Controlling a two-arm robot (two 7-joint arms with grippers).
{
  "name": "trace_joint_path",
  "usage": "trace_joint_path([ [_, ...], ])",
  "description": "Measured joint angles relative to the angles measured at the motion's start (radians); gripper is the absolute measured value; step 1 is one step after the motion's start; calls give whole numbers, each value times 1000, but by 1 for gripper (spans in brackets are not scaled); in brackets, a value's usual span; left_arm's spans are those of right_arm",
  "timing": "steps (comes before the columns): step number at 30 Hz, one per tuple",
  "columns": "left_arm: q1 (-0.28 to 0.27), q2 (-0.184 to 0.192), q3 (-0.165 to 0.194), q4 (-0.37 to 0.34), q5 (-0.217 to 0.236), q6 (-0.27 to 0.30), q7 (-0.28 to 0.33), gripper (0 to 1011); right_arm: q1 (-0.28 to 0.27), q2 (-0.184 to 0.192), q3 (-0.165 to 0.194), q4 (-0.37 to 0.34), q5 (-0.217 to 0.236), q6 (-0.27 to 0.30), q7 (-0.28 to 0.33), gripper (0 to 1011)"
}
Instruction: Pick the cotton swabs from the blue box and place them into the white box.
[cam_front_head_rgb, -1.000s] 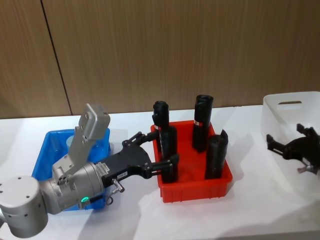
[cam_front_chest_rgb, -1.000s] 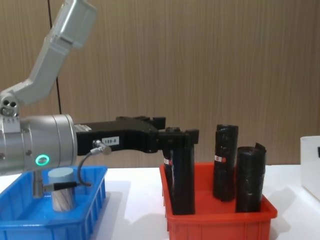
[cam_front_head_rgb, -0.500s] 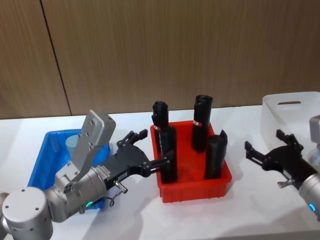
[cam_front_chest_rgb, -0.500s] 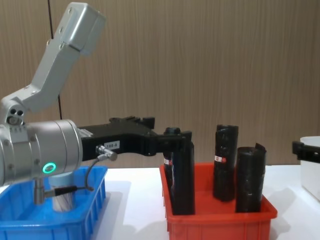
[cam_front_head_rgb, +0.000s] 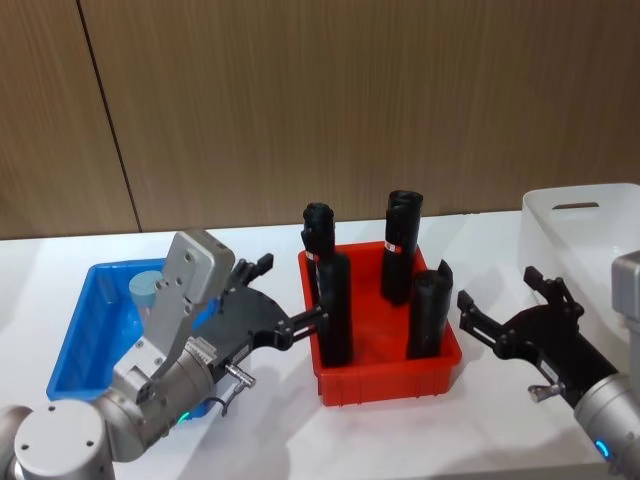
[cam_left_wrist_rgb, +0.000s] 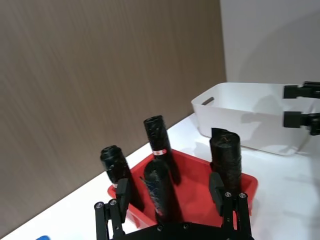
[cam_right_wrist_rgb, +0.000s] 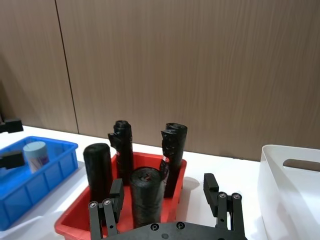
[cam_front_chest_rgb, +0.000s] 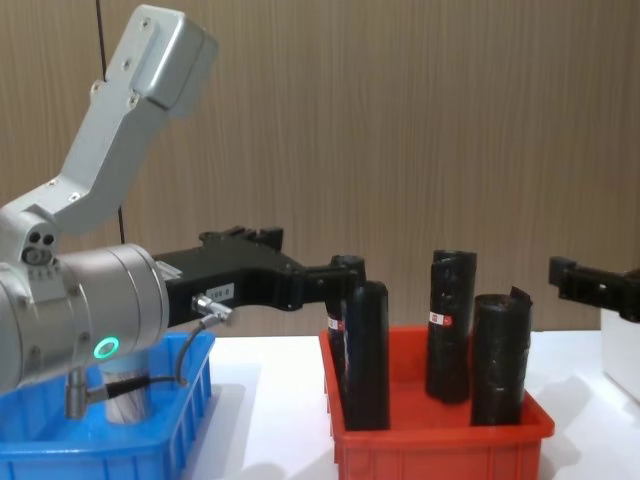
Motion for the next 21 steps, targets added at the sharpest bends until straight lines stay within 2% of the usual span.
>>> trace_joint_path([
  [17,60,4,25,-74,61,-22,229,1004,-13,-3,-2,-17,0,-3,-5,1001],
  [21,69,5,29,-86,71,-25,264,1004,-13,-3,-2,-17,0,-3,-5,1001],
])
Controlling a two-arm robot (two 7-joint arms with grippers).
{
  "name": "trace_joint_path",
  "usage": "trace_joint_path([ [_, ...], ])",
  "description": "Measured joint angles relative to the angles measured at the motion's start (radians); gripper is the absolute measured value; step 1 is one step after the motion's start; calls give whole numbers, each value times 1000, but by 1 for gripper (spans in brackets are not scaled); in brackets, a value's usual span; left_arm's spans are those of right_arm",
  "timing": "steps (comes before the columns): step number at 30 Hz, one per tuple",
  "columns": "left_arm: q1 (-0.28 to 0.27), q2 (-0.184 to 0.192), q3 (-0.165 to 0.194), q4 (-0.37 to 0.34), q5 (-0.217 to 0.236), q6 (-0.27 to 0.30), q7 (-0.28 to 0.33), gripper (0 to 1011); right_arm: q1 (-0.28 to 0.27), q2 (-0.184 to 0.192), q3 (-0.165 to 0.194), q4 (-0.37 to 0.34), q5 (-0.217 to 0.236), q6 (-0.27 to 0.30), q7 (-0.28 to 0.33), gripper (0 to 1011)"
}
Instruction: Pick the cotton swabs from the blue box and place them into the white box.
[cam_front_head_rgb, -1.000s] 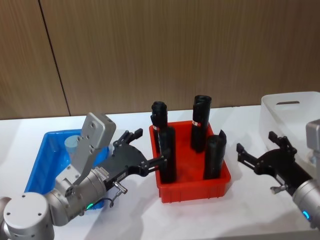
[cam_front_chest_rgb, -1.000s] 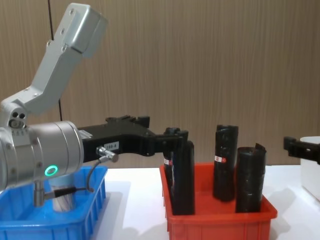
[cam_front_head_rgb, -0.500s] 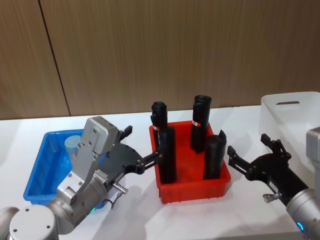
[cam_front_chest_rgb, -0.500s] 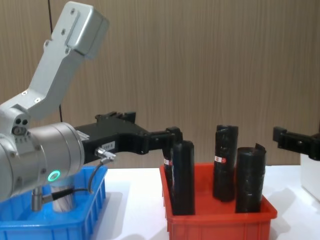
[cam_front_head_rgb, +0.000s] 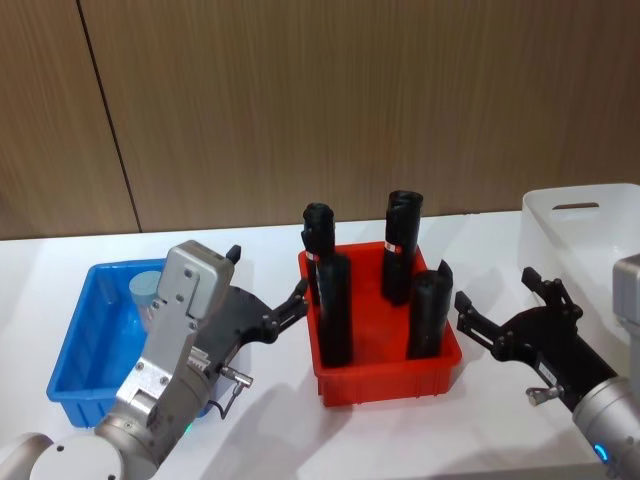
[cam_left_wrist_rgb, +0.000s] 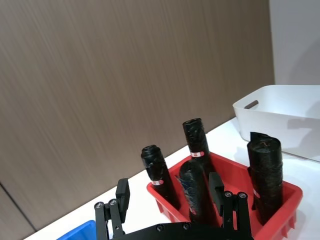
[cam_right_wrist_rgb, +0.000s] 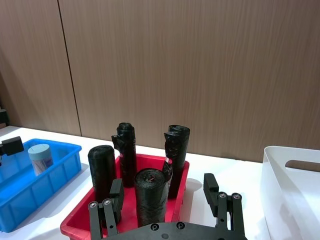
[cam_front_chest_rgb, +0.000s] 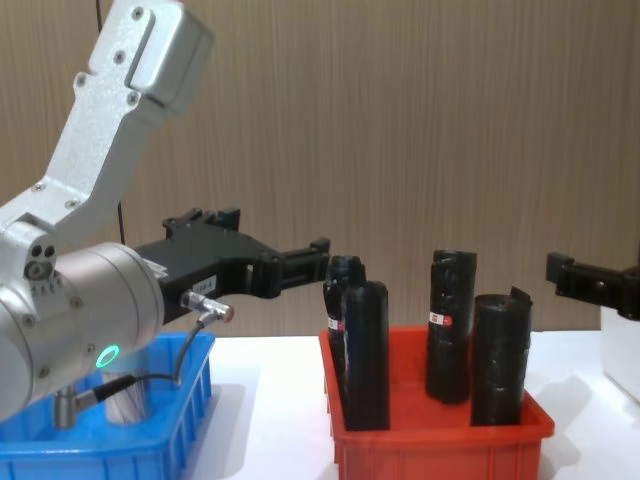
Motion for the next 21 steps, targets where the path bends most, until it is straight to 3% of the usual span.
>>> trace_joint_path([
  [7,11,1,4,-14,11,-4,41,1004,0,0,0,0,0,0,0,1001],
  [21,11,0,4,-14,12,-4,44,1004,0,0,0,0,0,1,1,1001],
])
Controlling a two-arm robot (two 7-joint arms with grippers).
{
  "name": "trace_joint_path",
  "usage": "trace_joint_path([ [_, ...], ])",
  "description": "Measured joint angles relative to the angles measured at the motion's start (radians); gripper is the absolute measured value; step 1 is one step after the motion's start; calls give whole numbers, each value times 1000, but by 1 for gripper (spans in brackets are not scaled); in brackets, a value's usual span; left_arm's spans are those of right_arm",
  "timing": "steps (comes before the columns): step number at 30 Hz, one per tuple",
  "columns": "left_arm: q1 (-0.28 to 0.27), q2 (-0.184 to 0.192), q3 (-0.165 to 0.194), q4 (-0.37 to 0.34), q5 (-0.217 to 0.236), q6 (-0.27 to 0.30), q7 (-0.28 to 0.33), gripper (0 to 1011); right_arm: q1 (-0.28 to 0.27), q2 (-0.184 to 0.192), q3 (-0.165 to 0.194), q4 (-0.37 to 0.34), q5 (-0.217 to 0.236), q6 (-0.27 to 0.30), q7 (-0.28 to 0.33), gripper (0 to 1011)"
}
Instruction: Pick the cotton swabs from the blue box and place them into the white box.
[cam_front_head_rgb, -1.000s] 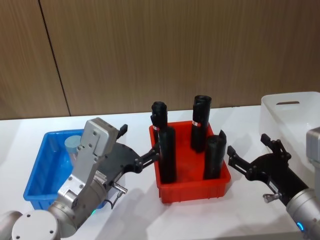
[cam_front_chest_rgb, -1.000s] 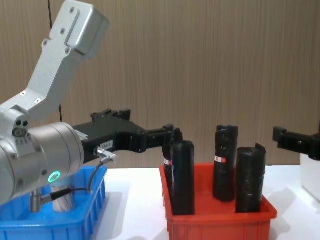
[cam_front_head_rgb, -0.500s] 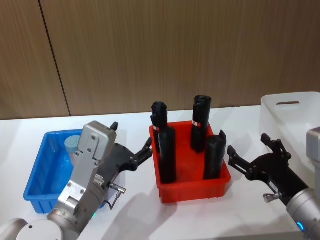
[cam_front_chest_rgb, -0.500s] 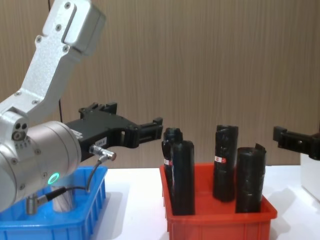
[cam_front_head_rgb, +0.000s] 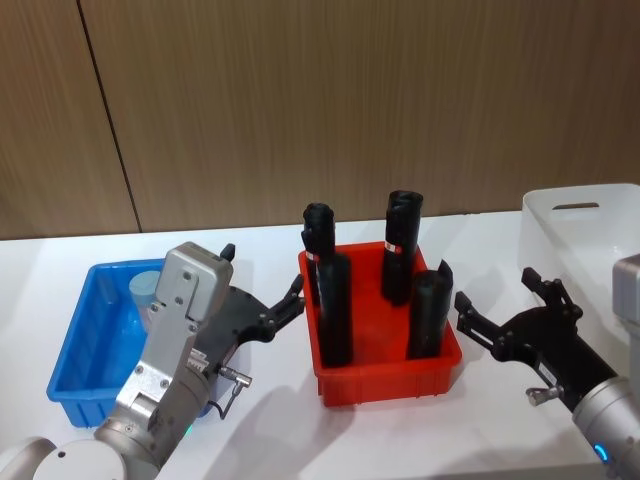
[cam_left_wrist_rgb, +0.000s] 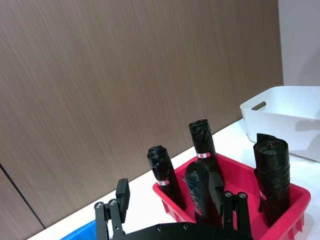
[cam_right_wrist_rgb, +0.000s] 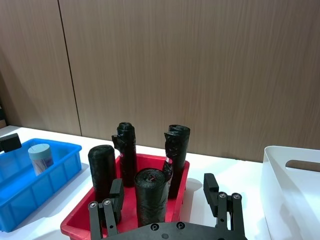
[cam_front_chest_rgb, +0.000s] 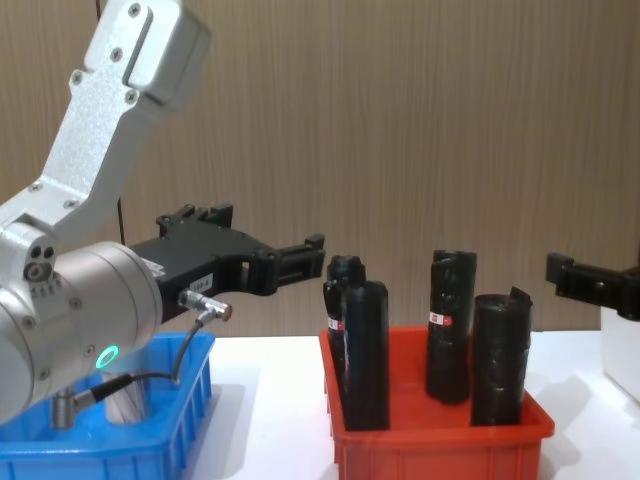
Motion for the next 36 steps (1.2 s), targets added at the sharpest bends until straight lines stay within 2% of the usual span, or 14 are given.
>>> trace_joint_path([
  [12,0,0,-1,0,0,0,0,1004,7,0,3,8,17,27,26,1001],
  [19,0,0,-1,1,0,1,0,1004,29,0,9,38,34,61,74,1002],
  [36,0,0,-1,1,0,1,0,1004,148,-21,18,206,55,120,214,1002],
])
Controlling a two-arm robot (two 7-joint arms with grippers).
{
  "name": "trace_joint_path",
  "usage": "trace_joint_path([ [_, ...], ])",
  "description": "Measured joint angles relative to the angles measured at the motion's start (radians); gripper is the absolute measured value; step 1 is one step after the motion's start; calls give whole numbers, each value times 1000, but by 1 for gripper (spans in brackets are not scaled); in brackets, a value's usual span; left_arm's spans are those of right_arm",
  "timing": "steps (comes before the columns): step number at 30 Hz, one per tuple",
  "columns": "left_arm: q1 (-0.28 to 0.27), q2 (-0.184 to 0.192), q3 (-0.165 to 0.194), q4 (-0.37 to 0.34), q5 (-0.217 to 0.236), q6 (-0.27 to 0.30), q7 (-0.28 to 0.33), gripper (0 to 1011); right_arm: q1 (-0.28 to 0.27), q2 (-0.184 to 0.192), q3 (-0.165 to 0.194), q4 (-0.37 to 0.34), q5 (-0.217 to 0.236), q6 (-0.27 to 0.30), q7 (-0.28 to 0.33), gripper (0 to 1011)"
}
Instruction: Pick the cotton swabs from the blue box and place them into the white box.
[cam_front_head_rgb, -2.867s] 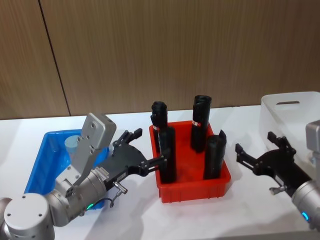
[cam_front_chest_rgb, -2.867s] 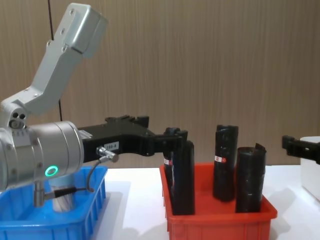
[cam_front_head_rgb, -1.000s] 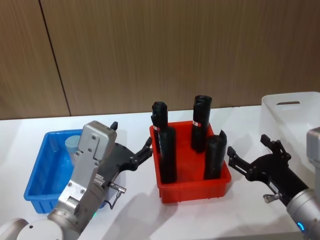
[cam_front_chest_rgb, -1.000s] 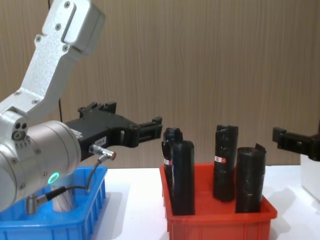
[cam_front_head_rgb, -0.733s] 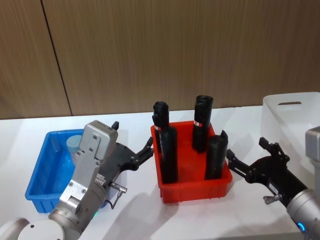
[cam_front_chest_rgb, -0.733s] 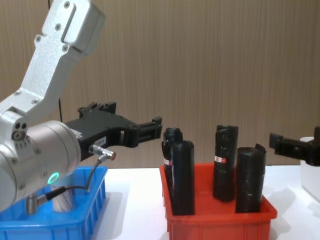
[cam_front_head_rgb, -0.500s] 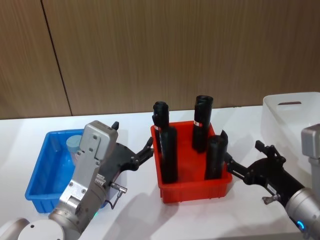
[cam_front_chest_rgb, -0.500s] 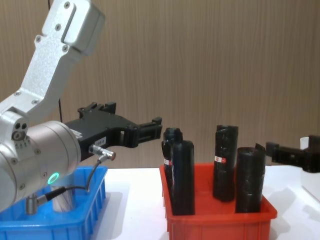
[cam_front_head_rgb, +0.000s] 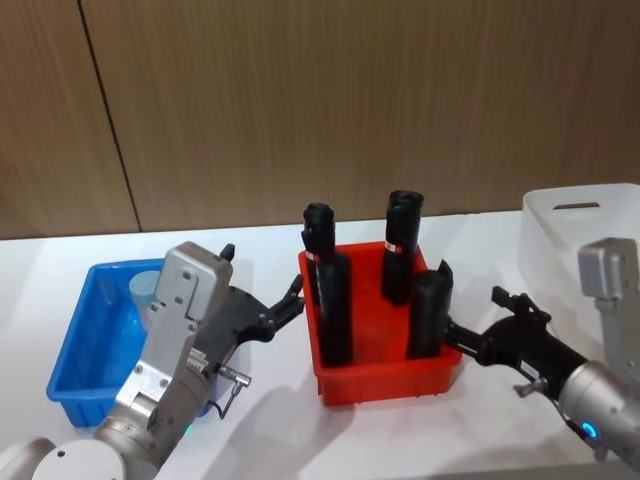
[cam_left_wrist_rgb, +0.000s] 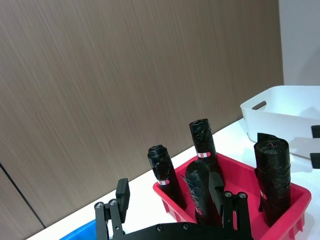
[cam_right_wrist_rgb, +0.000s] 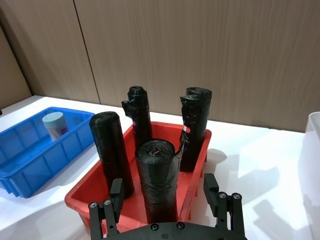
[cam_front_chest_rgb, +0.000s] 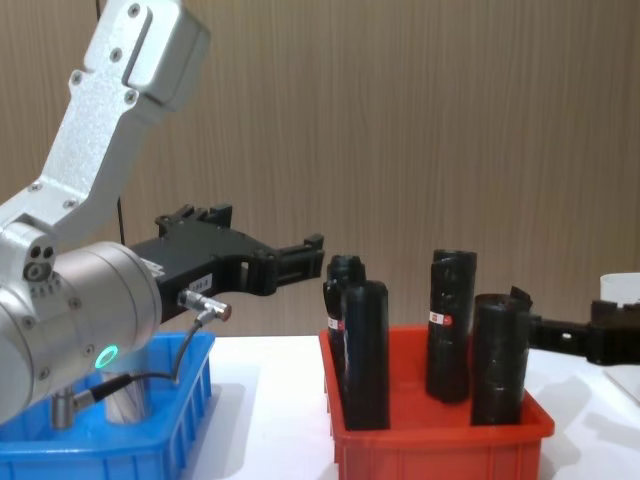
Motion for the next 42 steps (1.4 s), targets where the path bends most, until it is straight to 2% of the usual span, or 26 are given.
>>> trace_joint_path([
  [17,0,0,0,0,0,0,0,1004,117,-46,-20,150,-11,9,99,1001],
  [31,0,0,0,0,0,0,0,1004,187,-78,-34,242,-31,-1,122,1002],
  [35,0,0,0,0,0,0,0,1004,207,-87,-37,272,-38,-5,122,930],
  [42,0,0,0,0,0,0,0,1004,227,-95,-41,299,-48,-8,121,745],
])
